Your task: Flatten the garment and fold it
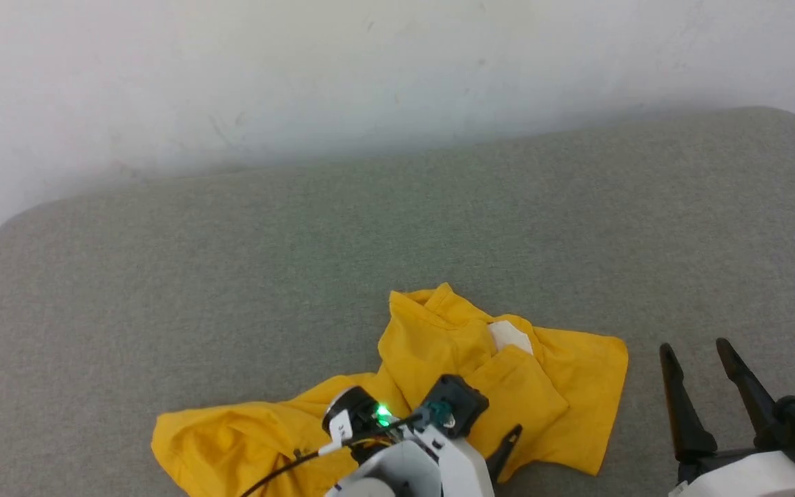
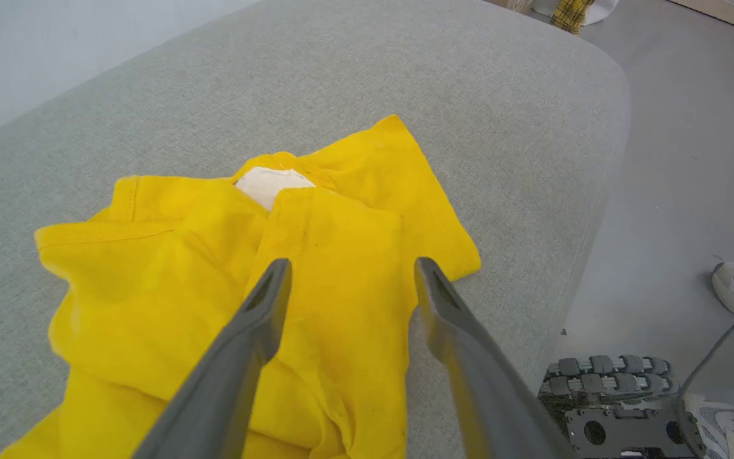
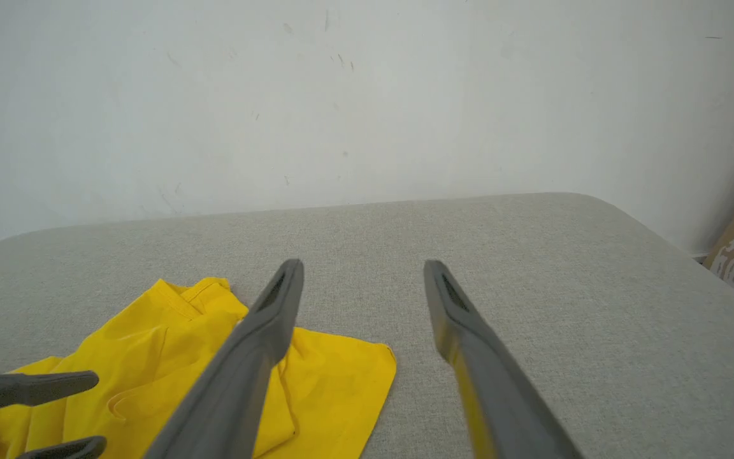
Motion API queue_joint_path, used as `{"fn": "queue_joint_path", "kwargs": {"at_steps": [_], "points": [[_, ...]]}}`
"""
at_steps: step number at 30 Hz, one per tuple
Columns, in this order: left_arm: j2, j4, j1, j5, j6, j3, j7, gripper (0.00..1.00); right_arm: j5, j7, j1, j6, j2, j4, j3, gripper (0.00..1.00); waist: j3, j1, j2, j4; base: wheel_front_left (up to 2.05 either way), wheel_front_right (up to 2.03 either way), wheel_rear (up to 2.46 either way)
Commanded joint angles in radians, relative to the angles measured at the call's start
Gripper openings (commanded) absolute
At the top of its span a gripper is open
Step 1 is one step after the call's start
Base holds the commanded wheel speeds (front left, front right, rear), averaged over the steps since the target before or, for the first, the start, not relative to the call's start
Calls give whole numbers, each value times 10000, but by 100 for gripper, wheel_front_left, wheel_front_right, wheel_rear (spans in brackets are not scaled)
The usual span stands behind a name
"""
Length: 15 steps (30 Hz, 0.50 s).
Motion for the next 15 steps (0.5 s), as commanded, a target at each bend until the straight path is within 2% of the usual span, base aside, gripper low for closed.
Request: {"fn": "queue_joint_path", "kwargs": {"at_steps": [1, 8, 9, 10, 11, 15], "points": [[-101, 480, -254, 11, 87, 54, 157, 100, 68, -10, -151, -11, 28, 28, 50, 100, 38, 0, 0, -108, 0, 0, 0], [-487, 2030, -596, -383, 74, 49, 1058, 100, 60, 45, -156, -11, 28, 87, 57, 100, 73, 0, 0, -428, 0, 0, 0], [-508, 2168, -603, -433, 15, 25, 1109, 64, 67, 51, -142, -11, 28, 96, 57, 100, 71, 0, 0, -455, 0, 0, 0], [-521, 2284, -621, -470, -32, 19, 1113, 11, 76, 51, -133, -11, 28, 100, 52, 100, 71, 0, 0, -477, 0, 0, 0], [-518, 2376, -644, -473, -57, 15, 1082, 0, 86, 49, -125, -11, 28, 107, 43, 100, 68, 0, 0, -495, 0, 0, 0], [-422, 2616, -785, -365, -62, -26, 1008, 0, 160, 36, -81, -11, 28, 120, -41, 100, 37, 0, 0, -445, 0, 0, 0]]}}
